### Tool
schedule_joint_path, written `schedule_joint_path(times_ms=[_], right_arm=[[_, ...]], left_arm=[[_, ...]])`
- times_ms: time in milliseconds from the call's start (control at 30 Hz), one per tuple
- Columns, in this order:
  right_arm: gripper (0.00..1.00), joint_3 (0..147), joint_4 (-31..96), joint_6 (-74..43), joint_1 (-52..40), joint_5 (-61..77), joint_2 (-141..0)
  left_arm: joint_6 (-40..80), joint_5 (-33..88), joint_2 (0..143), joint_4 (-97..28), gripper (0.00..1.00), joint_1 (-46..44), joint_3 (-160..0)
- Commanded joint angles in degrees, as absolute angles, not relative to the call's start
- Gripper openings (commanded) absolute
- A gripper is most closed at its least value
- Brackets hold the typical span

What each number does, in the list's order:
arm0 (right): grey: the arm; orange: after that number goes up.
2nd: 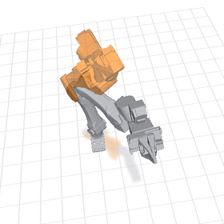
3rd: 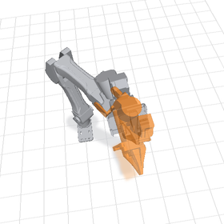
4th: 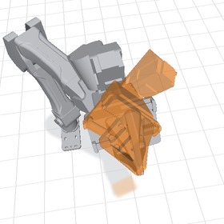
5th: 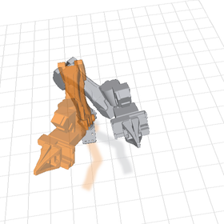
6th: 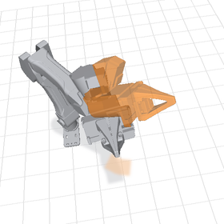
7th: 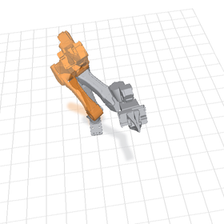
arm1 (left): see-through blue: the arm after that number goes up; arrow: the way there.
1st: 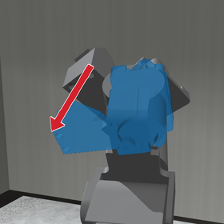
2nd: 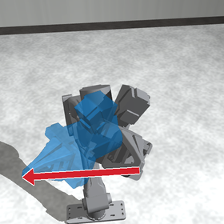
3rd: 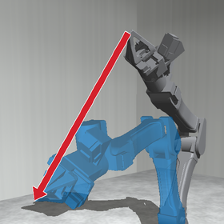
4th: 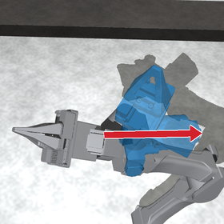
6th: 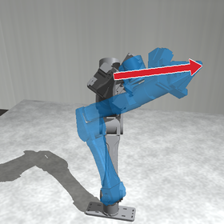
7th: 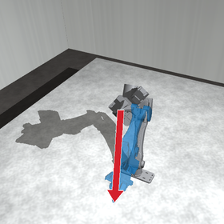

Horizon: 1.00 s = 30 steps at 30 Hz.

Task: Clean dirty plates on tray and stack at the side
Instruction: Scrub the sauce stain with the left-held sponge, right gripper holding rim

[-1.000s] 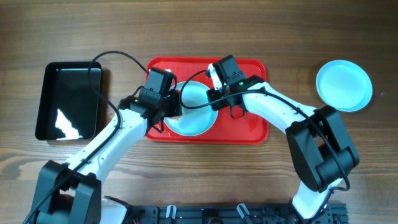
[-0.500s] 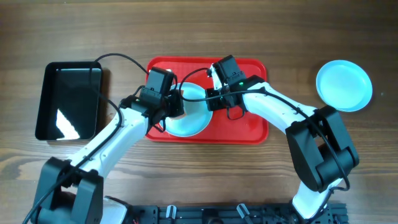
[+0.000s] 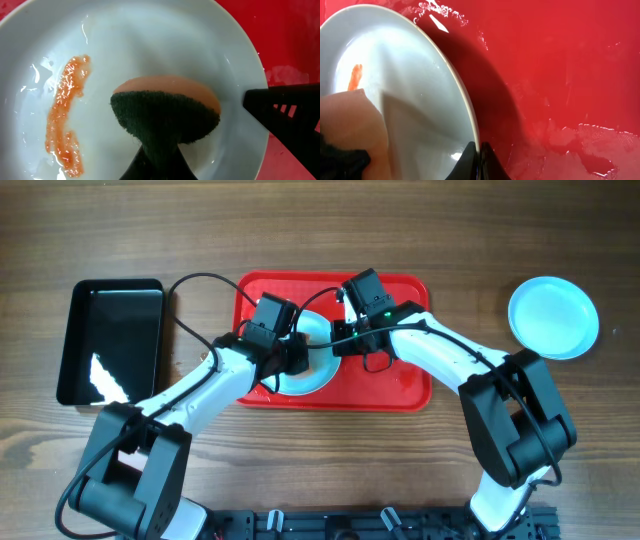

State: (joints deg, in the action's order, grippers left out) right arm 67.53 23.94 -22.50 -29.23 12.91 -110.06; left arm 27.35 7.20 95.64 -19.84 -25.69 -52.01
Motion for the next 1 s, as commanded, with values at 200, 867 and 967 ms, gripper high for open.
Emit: schedule_joint_path(times_ms=[200, 867, 967], right_arm=[[0.04, 67.00, 23.59, -23.11, -29.69, 11.84, -111.24], [0.04, 67.00, 23.59, -22.90, -29.69, 11.07, -111.24], [0.04, 66.98, 23.66, -22.96, -29.69, 10.33, -111.24]], left_arm=[[27.42, 4.27, 98.67, -20.38, 0.04, -26.15, -51.70], [27.24, -24.27, 104.47, -26.22, 0.04, -26.09, -51.70], [27.24, -26.09, 104.47, -26.17, 0.04, -26.09, -51.72]])
